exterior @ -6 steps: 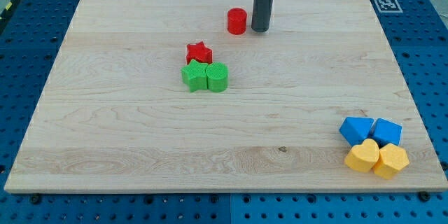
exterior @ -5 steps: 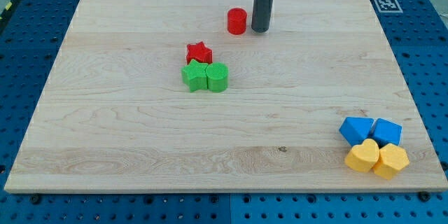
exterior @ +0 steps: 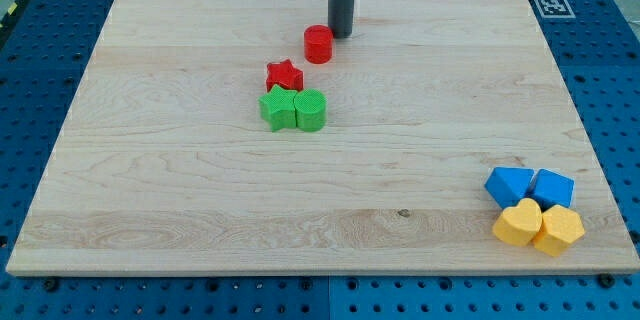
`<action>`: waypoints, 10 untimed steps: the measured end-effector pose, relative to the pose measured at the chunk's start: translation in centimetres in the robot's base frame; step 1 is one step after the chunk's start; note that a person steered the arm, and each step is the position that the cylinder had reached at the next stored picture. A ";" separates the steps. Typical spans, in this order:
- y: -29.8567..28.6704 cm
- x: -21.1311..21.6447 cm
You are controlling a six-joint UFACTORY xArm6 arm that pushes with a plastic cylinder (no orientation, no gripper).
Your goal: Push the red circle into the green circle
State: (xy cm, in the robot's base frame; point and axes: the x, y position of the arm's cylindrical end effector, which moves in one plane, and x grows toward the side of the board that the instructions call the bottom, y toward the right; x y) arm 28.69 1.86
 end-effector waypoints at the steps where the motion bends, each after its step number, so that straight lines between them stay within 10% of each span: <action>1: -1.6 -0.8; 10: -3.3 8.7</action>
